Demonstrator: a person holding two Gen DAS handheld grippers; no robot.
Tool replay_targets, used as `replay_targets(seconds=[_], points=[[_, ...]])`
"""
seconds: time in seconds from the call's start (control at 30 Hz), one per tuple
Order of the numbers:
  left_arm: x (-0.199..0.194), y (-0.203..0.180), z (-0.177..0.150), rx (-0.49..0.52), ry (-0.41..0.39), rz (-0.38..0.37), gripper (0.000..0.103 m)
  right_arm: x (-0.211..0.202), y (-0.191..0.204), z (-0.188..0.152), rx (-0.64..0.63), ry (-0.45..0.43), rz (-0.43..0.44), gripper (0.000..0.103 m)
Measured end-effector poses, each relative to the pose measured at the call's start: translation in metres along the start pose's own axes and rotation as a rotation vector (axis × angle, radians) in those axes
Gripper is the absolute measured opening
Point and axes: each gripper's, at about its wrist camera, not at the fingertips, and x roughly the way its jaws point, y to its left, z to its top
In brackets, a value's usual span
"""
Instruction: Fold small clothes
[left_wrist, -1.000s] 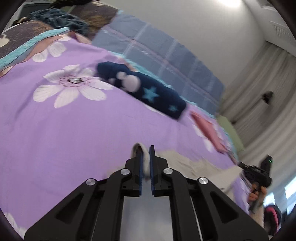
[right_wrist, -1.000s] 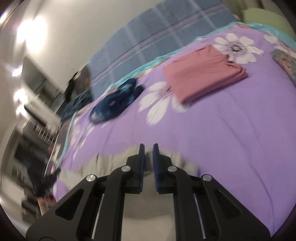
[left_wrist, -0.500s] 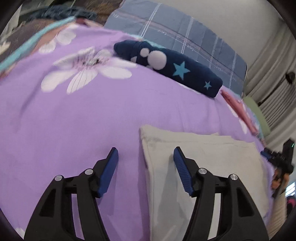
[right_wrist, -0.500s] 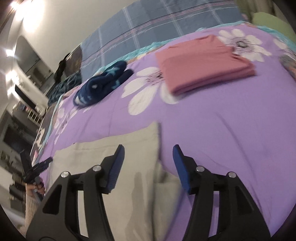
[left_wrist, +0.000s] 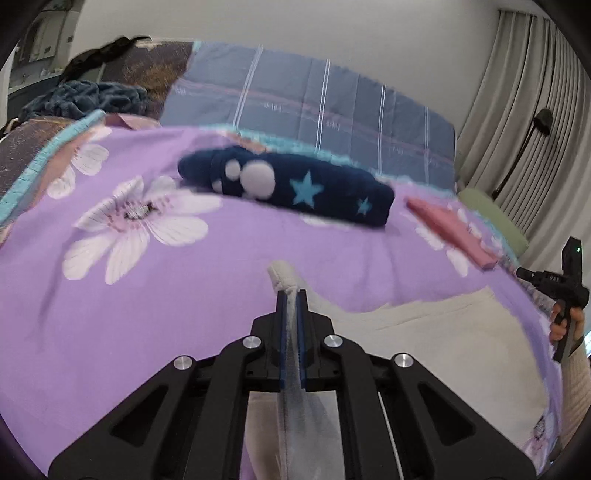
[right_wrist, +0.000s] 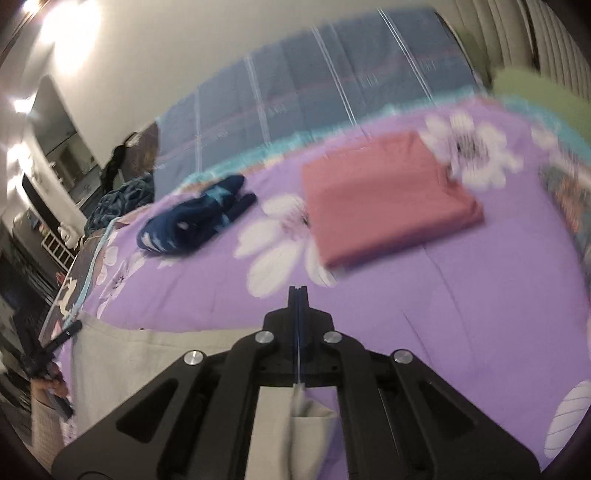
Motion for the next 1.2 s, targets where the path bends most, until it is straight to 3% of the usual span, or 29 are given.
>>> replay_targets(seconds=[0.07, 0.13, 0.2, 0.27, 0.3, 0.33, 0.4, 0.47, 0.57, 0.73, 0.8, 0.83, 0.9, 0.97, 1.07, 1.13, 1.2], points=[[0.015, 0.005, -0.005, -0.021, 0.052, 0.023, 0.004, 0.021, -0.014, -0.008, 0.078, 0.079, 0.062, 0.012], [0.023, 0.013, -0.013, -0.059, 0.084, 0.021, 0.005, 0.033, -0.013, -0.016, 0.067, 0.121, 0.091, 0.043], [0.025, 0.018, -0.017, -0.08, 0.095, 0.019, 0.006, 0.045, -0.004, -0.023, 0.02, 0.15, 0.094, 0.046], [0.022, 0.023, -0.017, -0.098, 0.093, 0.02, 0.006, 0.056, 0.008, -0.026, -0.035, 0.173, 0.088, 0.044], [0.02, 0.024, -0.017, -0.101, 0.088, 0.024, 0.006, 0.058, 0.013, -0.025, -0.06, 0.168, 0.075, 0.017], [0.016, 0.024, -0.017, -0.101, 0.077, 0.028, 0.005, 0.061, 0.019, -0.023, -0.085, 0.171, 0.067, 0.003], [0.003, 0.021, -0.015, -0.092, 0.032, 0.024, 0.005, 0.055, 0.025, -0.016, -0.091, 0.141, 0.028, 0.003], [-0.009, 0.018, -0.013, -0.074, -0.005, 0.023, 0.005, 0.032, 0.027, -0.008, -0.097, 0.06, 0.05, 0.003], [-0.008, 0.016, -0.01, -0.041, -0.01, 0.069, 0.002, 0.017, 0.028, -0.003, -0.098, -0.001, 0.028, 0.003], [0.028, 0.036, -0.019, -0.08, 0.111, 0.164, 0.002, 0.044, 0.001, -0.009, -0.038, 0.093, -0.093, 0.008], [0.016, 0.038, -0.02, -0.109, 0.079, 0.178, 0.007, 0.04, -0.012, -0.017, 0.017, 0.115, -0.056, 0.009], [0.01, 0.035, -0.019, -0.093, 0.062, 0.203, 0.015, 0.031, -0.018, -0.022, 0.029, 0.112, -0.039, 0.011], [-0.005, 0.014, -0.016, -0.009, 0.033, 0.245, 0.017, 0.012, -0.024, -0.03, 0.013, 0.095, -0.032, 0.011], [-0.022, -0.023, -0.015, 0.069, 0.014, 0.195, 0.02, -0.007, -0.032, -0.04, 0.001, 0.089, -0.013, 0.011], [-0.032, -0.1, -0.026, 0.179, 0.045, 0.0, 0.027, -0.023, -0.043, -0.05, 0.014, 0.115, 0.03, 0.011], [-0.029, -0.168, -0.05, 0.307, 0.098, -0.113, 0.036, -0.027, -0.046, -0.057, 0.01, 0.14, 0.054, 0.011], [-0.025, -0.23, -0.08, 0.424, 0.147, -0.215, 0.037, -0.027, -0.046, -0.062, 0.012, 0.165, 0.093, 0.011]])
